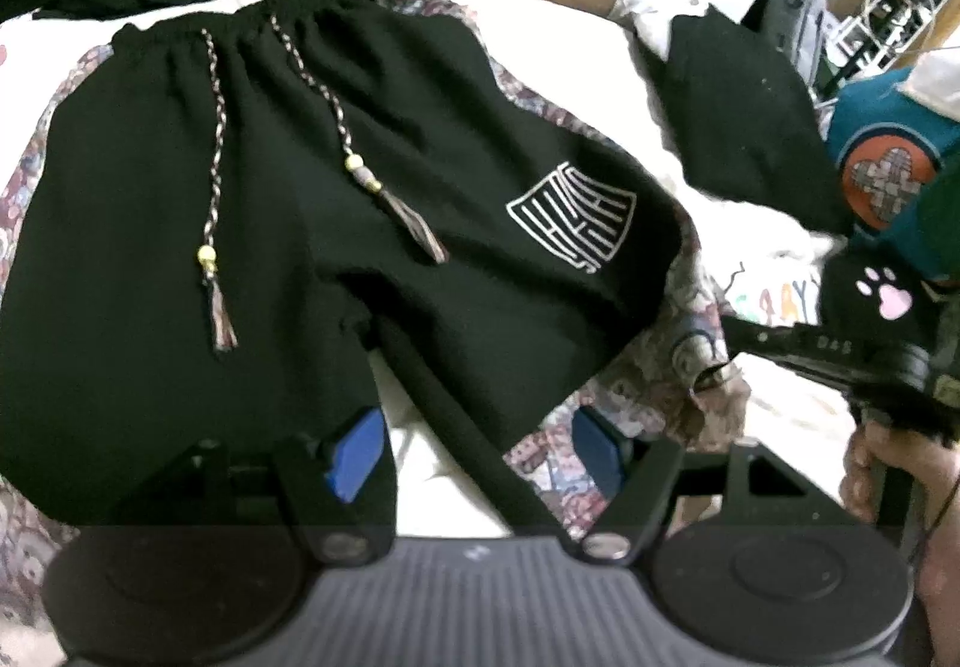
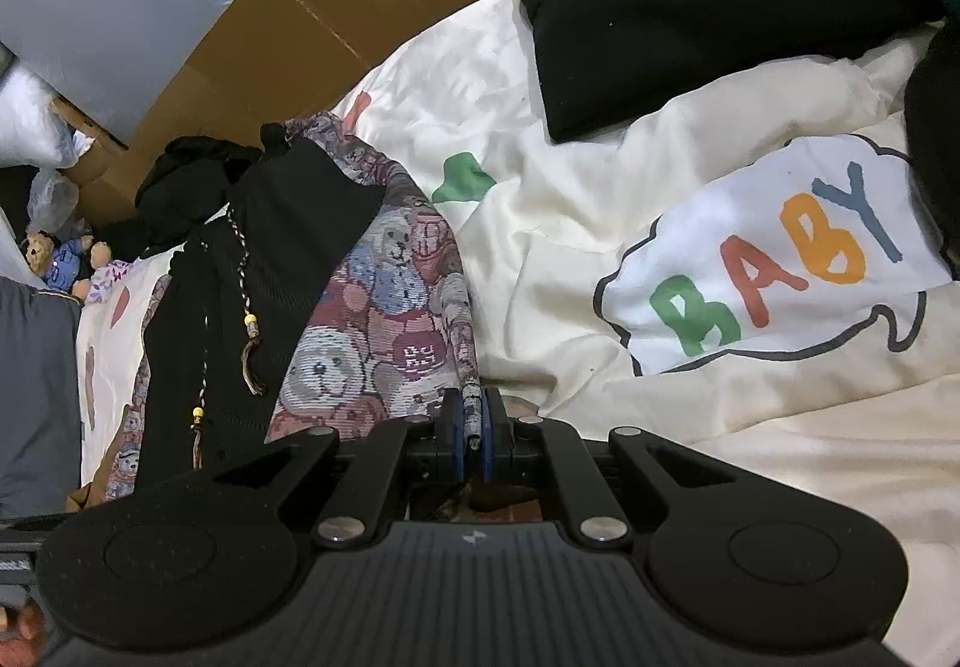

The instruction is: Fold clothes

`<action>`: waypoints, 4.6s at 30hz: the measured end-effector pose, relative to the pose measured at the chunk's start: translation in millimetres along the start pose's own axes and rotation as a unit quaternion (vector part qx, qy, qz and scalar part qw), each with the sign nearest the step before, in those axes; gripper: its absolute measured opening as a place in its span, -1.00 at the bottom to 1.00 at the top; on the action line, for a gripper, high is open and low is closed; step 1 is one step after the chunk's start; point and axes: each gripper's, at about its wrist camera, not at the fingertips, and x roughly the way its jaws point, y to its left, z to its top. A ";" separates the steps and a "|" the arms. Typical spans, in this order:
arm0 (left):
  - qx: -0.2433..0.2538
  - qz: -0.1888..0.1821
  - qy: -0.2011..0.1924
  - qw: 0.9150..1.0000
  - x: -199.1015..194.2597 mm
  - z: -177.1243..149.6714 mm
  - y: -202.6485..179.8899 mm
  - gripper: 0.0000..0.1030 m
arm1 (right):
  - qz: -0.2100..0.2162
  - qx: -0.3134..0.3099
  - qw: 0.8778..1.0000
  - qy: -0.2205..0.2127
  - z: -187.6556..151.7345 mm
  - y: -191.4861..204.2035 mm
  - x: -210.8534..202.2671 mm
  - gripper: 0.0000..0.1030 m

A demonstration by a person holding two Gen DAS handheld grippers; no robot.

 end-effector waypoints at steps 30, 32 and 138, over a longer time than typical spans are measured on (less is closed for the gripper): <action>-0.087 0.016 0.045 0.995 60.0 -62.4 8.5 0.56 | -0.070 0.115 0.986 -0.100 21.4 -62.8 -42.7 -0.91; -0.083 0.018 0.052 0.995 59.1 -62.8 7.4 0.52 | -0.074 0.113 0.985 -0.110 23.3 -62.7 -42.8 -0.91; -0.156 0.013 0.039 0.987 37.5 -14.5 39.5 -0.91 | -0.040 0.171 0.984 -0.033 32.1 -89.3 11.1 -0.28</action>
